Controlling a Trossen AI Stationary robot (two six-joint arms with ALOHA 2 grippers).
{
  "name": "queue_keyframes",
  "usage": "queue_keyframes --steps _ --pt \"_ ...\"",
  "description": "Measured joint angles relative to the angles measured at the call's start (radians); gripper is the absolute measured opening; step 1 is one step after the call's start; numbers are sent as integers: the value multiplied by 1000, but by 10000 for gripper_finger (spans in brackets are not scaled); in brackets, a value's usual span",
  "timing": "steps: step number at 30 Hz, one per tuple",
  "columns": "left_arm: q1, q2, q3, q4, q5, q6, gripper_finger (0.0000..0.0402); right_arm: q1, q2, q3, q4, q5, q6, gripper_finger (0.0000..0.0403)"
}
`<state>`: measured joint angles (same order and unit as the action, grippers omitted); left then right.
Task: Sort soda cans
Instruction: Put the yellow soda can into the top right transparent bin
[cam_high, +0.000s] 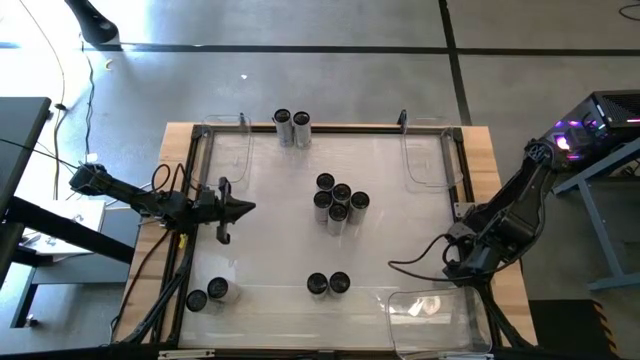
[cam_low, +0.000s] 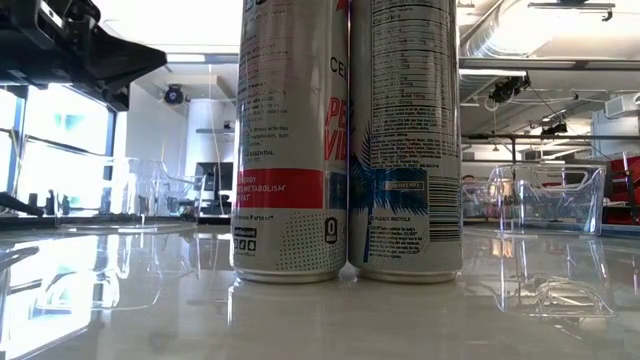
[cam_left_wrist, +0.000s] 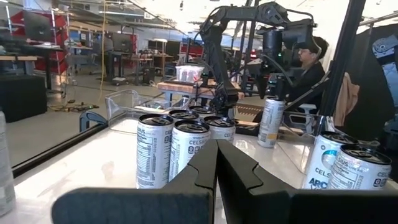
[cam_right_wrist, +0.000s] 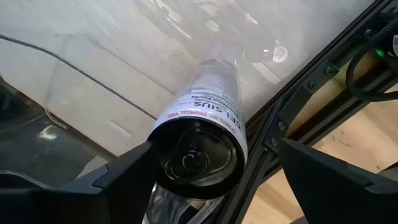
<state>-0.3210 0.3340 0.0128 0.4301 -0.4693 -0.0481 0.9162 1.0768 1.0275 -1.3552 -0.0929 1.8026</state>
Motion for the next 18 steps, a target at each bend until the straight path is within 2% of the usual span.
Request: queue_keyframes --steps 9,18 --pt "0 0 0 0 -30 0 0 -8 -32 -1 0 -9 61 330" --pt "0 0 0 0 -33 0 0 -8 -14 -2 59 63 83 330"
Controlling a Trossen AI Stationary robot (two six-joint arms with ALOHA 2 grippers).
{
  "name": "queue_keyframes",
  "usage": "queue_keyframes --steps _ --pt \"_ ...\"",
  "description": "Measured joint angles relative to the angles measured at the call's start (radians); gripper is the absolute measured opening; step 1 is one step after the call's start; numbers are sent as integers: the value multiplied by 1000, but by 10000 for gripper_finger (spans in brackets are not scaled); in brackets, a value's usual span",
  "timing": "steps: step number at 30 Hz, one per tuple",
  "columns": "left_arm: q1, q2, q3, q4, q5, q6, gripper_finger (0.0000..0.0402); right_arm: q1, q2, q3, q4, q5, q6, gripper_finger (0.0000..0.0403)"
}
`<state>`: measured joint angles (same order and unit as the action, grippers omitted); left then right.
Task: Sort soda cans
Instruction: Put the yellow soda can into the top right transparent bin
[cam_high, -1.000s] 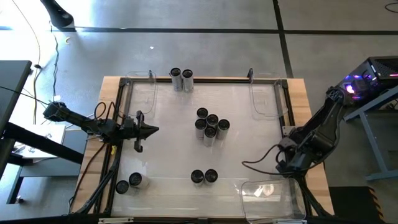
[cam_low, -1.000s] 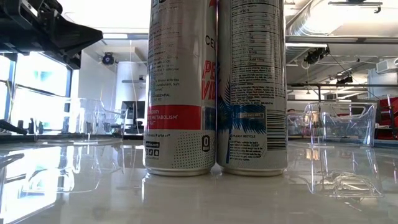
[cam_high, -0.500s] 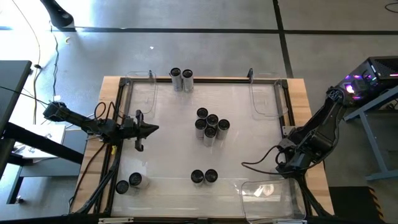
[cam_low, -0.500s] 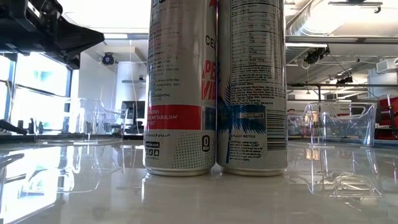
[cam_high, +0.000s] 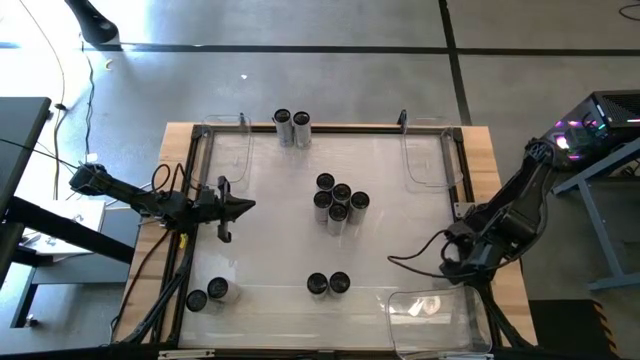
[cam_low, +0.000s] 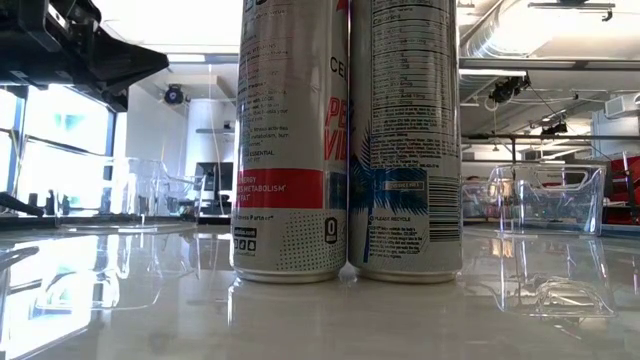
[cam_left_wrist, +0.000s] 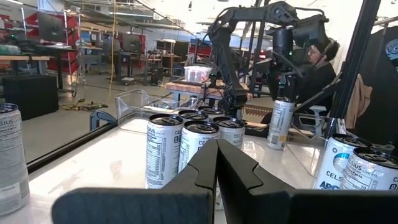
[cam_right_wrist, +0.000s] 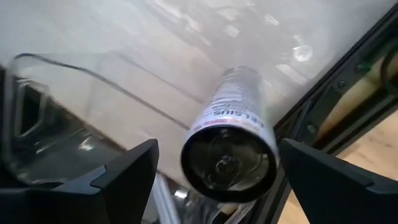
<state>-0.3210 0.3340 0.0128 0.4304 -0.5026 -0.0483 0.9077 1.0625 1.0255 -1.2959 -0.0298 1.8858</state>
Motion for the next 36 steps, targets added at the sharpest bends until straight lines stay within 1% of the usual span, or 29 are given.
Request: queue_keyframes --steps 6,12,16,20,24,27,30,32,36 --pt "0 0 0 0 0 -3 0 0 49 -11 5 -15 -6 330" --pt "0 0 0 0 0 -2 0 1 98 -11 -9 -94 -27 330" --pt "0 0 0 0 0 -2 0 1 128 -10 -10 -95 -60 327" --pt "0 0 0 0 -1 -1 0 1 142 -10 -9 -95 -69 298" --pt "0 0 0 0 -1 0 0 0 141 -9 -12 -92 -69 246" --pt "0 0 0 0 -1 0 0 -3 141 -8 -13 -80 -69 241" --pt "0 0 0 0 -2 0 0 -33 142 -2 -23 -77 -90 241" --pt "0 0 0 0 -2 0 0 -69 143 19 -44 -57 -122 241" --pt "0 0 0 0 -6 0 0 -176 142 107 -101 -4 -221 241"
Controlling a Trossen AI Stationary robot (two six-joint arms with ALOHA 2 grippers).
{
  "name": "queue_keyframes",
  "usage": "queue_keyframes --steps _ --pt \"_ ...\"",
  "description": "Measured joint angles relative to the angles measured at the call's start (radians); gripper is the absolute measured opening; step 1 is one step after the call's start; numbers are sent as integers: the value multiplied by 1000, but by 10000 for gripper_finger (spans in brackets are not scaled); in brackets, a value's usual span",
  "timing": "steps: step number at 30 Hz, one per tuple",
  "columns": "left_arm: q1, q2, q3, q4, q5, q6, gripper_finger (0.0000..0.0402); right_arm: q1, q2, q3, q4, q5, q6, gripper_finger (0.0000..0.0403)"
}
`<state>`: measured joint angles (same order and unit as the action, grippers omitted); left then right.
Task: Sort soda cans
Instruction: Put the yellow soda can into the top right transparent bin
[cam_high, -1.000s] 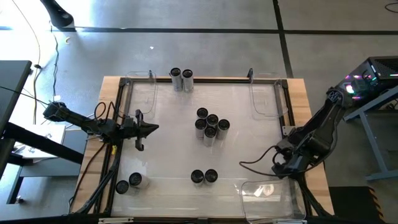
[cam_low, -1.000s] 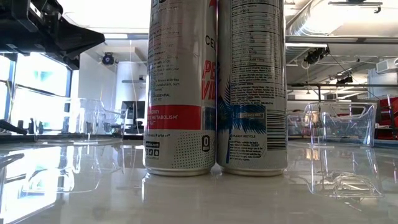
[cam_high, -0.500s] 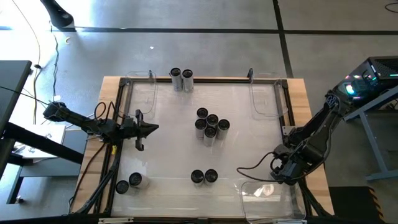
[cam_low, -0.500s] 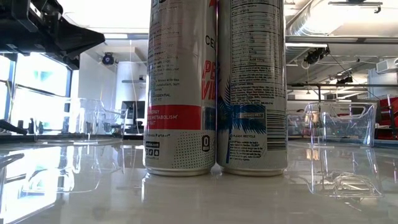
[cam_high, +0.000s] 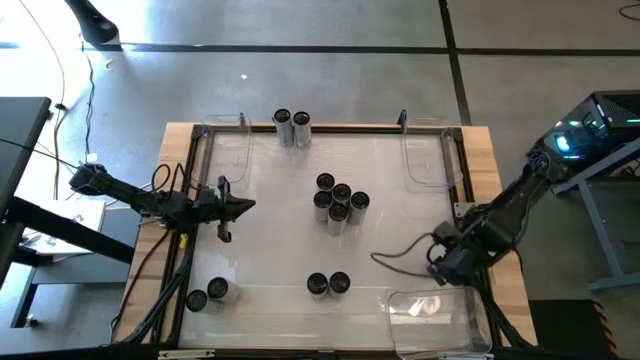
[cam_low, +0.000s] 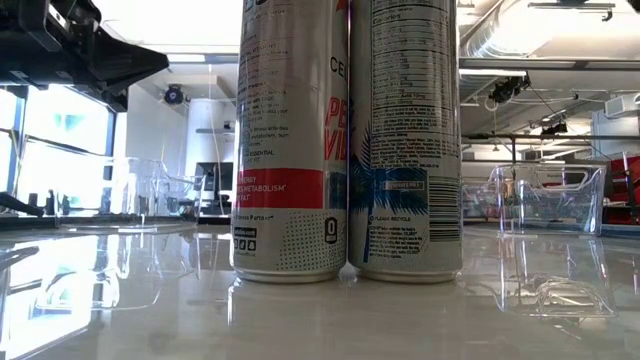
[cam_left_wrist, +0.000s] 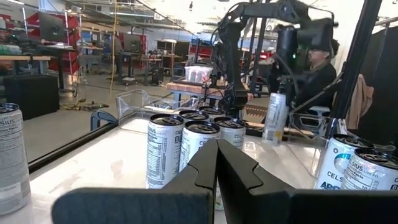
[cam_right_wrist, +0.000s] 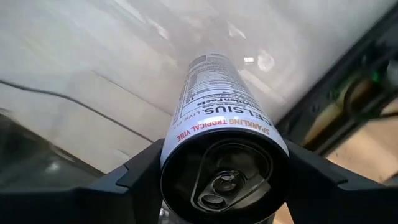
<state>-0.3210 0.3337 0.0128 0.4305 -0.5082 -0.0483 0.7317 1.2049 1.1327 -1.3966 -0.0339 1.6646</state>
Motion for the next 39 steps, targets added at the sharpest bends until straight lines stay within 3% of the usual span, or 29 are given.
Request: queue_keyframes --steps 8,17,20,23,30,35,39 --pt "0 0 0 0 -6 0 0 -310 2 304 -167 272 -296 241" --pt "0 0 0 0 -18 6 0 -768 79 614 -176 430 -811 241" --pt "0 0 0 2 -20 8 0 -933 130 718 -176 420 -965 241" --pt "0 0 0 2 -20 7 0 -1098 178 792 -176 338 -1079 241" --pt "0 0 0 2 -20 0 0 -1417 248 802 -176 266 -1264 241" --pt "0 0 0 2 -20 -10 0 -1583 312 801 -175 235 -1347 241" --pt "0 0 0 2 -20 -11 0 -1646 357 800 -174 157 -1404 241"
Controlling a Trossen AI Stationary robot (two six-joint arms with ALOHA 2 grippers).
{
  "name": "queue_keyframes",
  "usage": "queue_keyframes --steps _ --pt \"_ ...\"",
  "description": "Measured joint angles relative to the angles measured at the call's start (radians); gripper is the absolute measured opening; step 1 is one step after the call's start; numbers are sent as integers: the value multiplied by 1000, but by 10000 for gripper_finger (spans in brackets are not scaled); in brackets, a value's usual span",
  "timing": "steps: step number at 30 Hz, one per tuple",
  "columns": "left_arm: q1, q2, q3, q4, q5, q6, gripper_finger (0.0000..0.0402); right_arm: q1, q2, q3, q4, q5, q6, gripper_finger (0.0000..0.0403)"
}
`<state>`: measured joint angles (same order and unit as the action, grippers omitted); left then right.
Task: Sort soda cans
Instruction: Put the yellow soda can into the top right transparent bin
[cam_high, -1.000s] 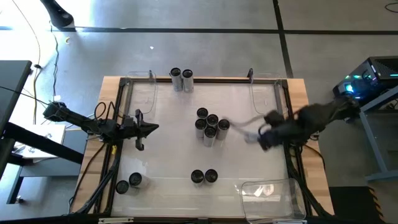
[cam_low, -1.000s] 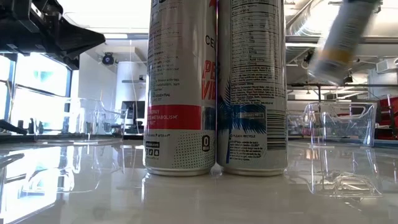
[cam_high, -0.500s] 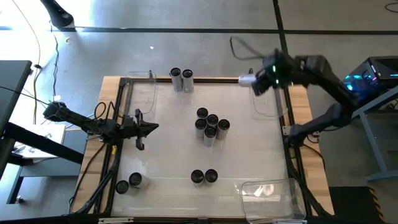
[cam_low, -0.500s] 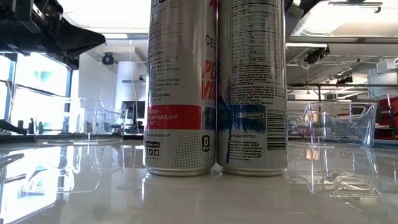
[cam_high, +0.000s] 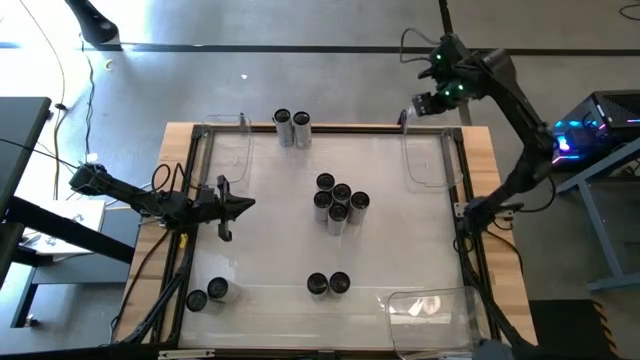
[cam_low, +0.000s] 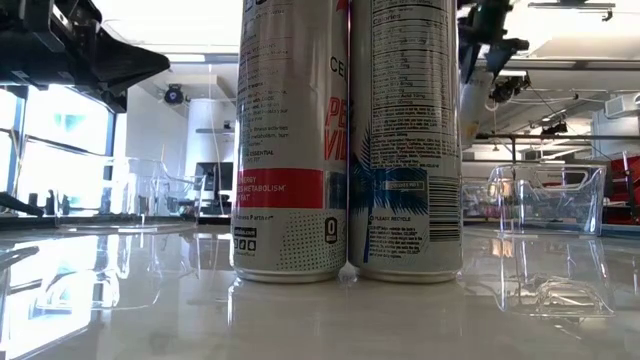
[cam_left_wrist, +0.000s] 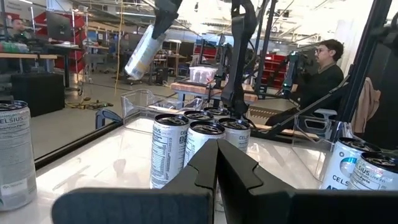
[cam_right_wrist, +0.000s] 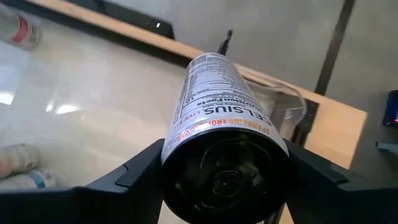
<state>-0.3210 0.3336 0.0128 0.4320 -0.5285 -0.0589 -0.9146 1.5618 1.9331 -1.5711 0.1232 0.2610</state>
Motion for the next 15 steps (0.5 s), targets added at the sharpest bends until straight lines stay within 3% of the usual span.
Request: queue_keyframes --steps 8,15 --pt "0 0 0 -1 0 -19 0 17 6 -1 1 -117 -37 241" --pt "0 0 0 -1 1 -19 0 121 -65 -1 -1 -350 -61 241"
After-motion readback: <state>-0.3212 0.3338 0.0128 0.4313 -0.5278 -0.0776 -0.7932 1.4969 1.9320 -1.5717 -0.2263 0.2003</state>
